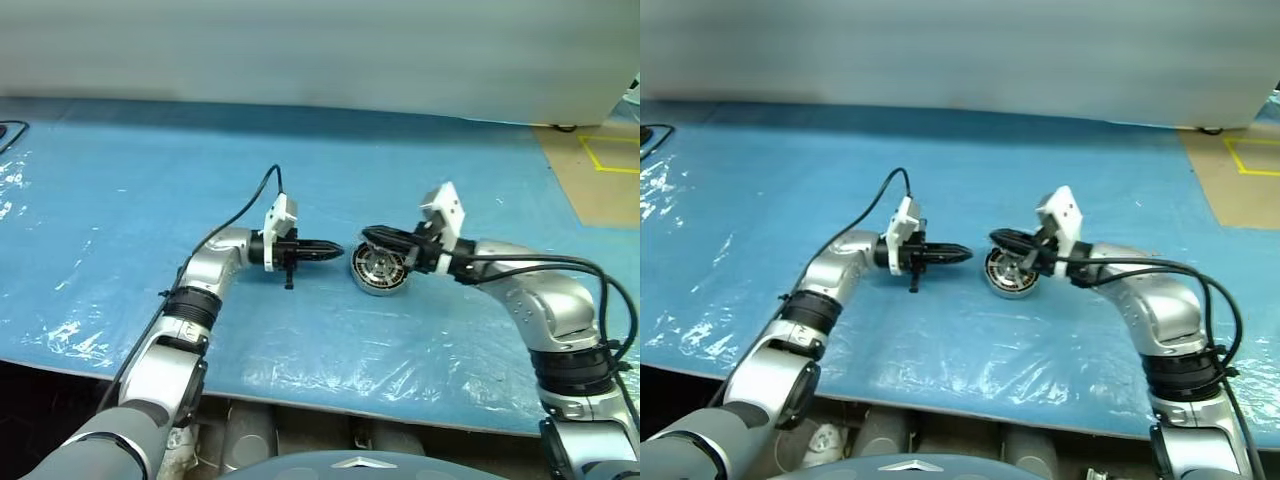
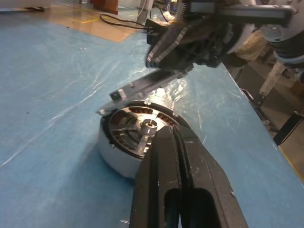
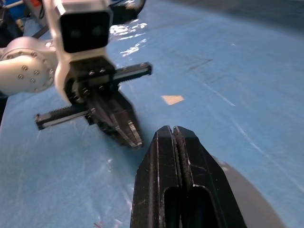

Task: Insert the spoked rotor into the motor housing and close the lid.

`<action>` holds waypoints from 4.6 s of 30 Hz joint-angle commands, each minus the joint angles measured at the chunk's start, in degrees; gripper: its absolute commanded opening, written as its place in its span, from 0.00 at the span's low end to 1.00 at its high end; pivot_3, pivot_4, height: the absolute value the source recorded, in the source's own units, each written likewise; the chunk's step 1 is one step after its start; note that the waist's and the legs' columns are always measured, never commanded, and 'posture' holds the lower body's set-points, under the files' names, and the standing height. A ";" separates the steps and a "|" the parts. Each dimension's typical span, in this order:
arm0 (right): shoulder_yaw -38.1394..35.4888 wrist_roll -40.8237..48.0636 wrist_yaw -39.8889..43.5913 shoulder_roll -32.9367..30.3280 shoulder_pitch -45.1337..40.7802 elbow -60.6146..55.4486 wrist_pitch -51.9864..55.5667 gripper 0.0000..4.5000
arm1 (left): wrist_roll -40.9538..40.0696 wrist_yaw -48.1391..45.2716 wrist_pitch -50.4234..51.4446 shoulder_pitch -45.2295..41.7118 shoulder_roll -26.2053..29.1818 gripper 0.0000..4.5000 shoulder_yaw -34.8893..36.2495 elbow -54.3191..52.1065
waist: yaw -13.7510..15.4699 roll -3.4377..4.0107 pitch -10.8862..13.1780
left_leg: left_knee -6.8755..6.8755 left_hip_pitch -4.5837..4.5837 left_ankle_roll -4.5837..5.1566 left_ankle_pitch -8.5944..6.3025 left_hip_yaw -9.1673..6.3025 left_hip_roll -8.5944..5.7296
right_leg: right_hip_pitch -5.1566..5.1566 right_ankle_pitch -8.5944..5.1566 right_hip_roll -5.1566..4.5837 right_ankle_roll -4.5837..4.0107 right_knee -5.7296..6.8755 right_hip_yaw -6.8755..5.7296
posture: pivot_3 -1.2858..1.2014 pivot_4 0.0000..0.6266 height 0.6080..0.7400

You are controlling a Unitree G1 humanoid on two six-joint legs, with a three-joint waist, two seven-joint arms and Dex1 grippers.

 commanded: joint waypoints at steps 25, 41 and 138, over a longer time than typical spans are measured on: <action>-4.66 1.37 -6.20 -0.41 6.25 -2.11 -2.18 0.28 | -1.00 -1.25 -2.37 0.35 1.39 0.00 1.33 -1.26 | 0.16 -0.01 0.01 | -0.16 -0.07 -0.05 -0.01 -0.01 -0.03 | -0.02 0.13 -0.01 0.24 -0.11 -0.06 | 0.52 0.24 1.00; -0.35 -6.48 -8.16 1.04 11.62 -1.03 -7.64 0.98 | 1.26 -0.11 -8.88 3.10 1.84 0.00 0.18 -0.48 | -0.07 -0.02 0.01 | -0.15 0.04 -0.22 -0.11 -0.01 -0.04 | 0.01 0.14 -0.01 0.25 -0.07 0.01 | 0.52 0.24 1.00; -27.52 25.04 -22.61 15.21 12.59 -3.35 28.91 1.00 | 16.80 12.23 -16.15 -0.42 -5.18 0.00 -11.50 8.30 | 0.39 -0.17 -0.47 | -0.79 0.84 -0.25 -0.13 0.00 -0.11 | 0.96 0.00 -0.12 0.09 -1.00 -0.04 | 0.52 0.24 1.00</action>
